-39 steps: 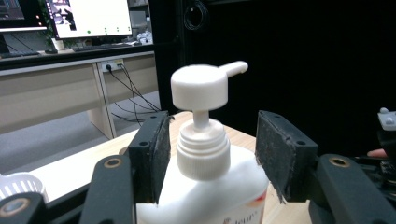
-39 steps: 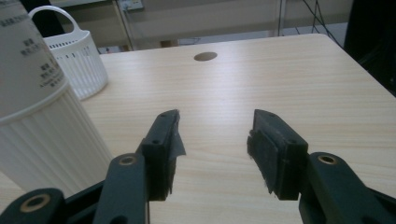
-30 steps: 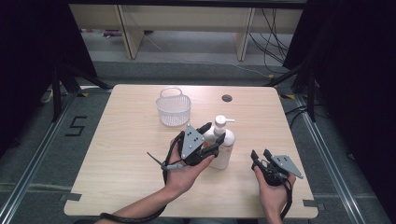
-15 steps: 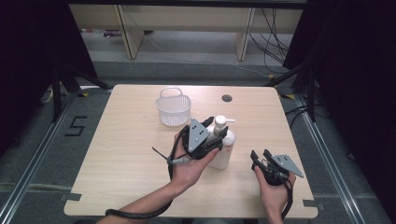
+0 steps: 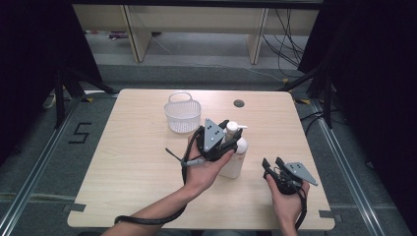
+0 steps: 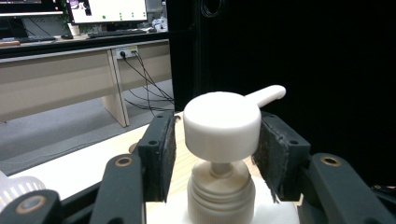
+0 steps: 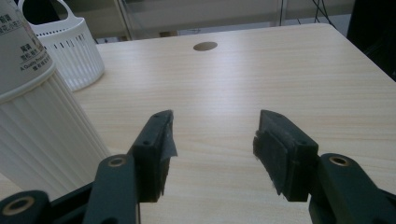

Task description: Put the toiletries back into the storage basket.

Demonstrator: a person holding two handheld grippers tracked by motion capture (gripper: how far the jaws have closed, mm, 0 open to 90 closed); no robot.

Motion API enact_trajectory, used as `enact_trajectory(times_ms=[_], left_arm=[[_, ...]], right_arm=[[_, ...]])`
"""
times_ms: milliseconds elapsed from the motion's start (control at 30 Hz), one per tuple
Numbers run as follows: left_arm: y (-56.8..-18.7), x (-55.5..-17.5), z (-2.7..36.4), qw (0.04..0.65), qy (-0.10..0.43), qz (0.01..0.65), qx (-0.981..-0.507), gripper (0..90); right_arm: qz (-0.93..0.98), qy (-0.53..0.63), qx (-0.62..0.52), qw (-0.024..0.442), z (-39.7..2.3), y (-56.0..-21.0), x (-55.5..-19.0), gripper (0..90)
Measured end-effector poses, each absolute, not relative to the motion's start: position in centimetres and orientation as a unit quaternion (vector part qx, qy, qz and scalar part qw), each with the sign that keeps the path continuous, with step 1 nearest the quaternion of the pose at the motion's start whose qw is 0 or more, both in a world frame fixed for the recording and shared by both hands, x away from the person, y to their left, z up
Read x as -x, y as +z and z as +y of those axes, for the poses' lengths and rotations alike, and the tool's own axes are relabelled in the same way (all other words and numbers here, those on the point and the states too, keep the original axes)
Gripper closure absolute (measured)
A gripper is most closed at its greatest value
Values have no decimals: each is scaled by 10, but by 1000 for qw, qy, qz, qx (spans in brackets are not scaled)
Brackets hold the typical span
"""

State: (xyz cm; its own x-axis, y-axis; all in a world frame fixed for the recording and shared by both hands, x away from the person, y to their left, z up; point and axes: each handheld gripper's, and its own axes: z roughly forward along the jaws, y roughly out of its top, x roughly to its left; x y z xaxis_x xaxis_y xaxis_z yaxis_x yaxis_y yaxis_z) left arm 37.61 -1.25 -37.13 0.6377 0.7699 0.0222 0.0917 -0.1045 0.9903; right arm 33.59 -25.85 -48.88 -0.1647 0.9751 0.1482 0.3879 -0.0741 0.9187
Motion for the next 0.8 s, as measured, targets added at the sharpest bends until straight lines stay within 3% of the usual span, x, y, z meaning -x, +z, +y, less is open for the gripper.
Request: enact_trajectory(times_ms=[300,800], left_arm=[[-369,-378,-14,587,282,314,-691,578],[-368,-377,-6,593,266,314,-692,588]], right_arm=[[607,464,-562,317,-259,-490,-336,463],[602,471,-569,303,-257,-492,-337,463]])
